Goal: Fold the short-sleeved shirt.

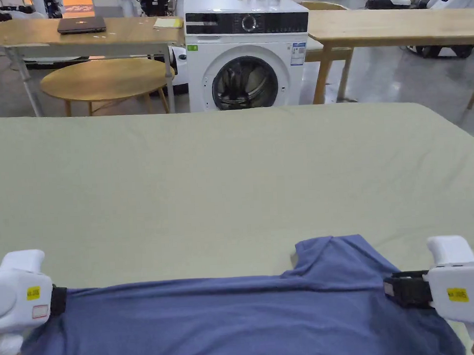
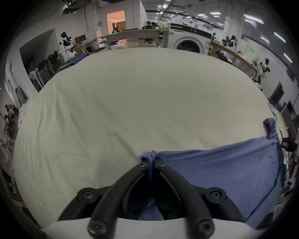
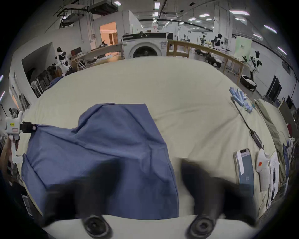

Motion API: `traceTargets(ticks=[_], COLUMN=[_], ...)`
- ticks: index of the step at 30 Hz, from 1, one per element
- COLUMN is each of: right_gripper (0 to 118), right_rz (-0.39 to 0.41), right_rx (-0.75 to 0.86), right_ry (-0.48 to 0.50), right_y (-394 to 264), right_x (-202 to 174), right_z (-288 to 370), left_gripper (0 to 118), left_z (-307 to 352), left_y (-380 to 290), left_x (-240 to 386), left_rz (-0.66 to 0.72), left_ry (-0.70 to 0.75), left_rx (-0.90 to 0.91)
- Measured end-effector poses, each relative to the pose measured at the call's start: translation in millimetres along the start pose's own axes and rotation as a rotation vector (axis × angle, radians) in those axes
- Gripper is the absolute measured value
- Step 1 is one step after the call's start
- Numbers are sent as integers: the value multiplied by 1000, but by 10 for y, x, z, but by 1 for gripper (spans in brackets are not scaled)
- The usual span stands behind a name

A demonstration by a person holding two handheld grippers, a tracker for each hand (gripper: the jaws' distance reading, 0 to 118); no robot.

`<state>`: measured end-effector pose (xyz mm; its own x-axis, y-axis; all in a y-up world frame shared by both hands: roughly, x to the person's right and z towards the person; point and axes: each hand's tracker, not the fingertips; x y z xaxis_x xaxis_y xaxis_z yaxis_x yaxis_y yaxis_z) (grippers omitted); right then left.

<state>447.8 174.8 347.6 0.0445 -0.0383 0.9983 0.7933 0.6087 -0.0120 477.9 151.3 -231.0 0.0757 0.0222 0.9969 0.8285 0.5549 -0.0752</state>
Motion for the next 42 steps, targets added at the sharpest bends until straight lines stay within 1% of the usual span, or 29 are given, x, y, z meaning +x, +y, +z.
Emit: traceTargets(ticks=[1, 3, 4, 6, 9, 10, 11, 12, 13, 14, 18, 21, 25, 31, 36, 42], right_gripper=[118, 118, 118, 117, 114, 100, 54, 25, 4, 1, 1, 1, 1, 1, 1, 1], right_rz=[4, 24, 33, 41, 57, 58, 58, 35, 26, 29, 28, 15, 19, 20, 28, -23], right_rx=[-37, -29, -51, -75, -101, -105, -106, -89, -76, -67, -22, 24, 93, 162, 180, 159], right_ry=[4, -2, -23, -35, -48, -51, -45, -28, -27, -22, 0, 35, 69, 99, 106, 120], right_y=[34, 105, 158, 226, 264, 251, 237, 211, 199, 194, 184, 127, -79, -521, -994, -1567], right_x=[-16, -35, -1, -5, 5, -8, -16, 12, -7, -24, 45, 109, 113, 108, 132, 112], right_z=[-96, -188, -257, -399, -506, -505, -490, -441, -382, -323, 18, 360, 881, 1530, 1862, 2055], left_gripper=[0, 0, 0, 0, 0, 0, 0, 0, 0, 0, 0, 0, 0, 0, 0, 0], left_z=[0, 75, 87, 64, 63, 30, 32, 41, 67, 81, 327, 632, 1081, 1648, 1923, 2045], left_y=[2, -22, -31, 5, -9, 5, 5, 7, 9, -6, -59, -137, -347, -810, -1307, -1853], left_x=[-3, 44, 61, 38, 30, -16, -20, -22, -22, -12, -45, -115, -220, -347, -398, -510], left_rz=[13, 16, 8, 6, 22, 22, 19, 17, 15, 9, -6, -2, -7, -7, -25, 21], left_ry=[-4, -10, -8, -8, -19, -21, -21, -21, -20, -18, -18, -39, -69, -99, -112, -142], left_rx=[-4, -9, -11, -14, -16, -17, -17, -16, -14, -12, 22, 66, 115, 166, 183, 174])
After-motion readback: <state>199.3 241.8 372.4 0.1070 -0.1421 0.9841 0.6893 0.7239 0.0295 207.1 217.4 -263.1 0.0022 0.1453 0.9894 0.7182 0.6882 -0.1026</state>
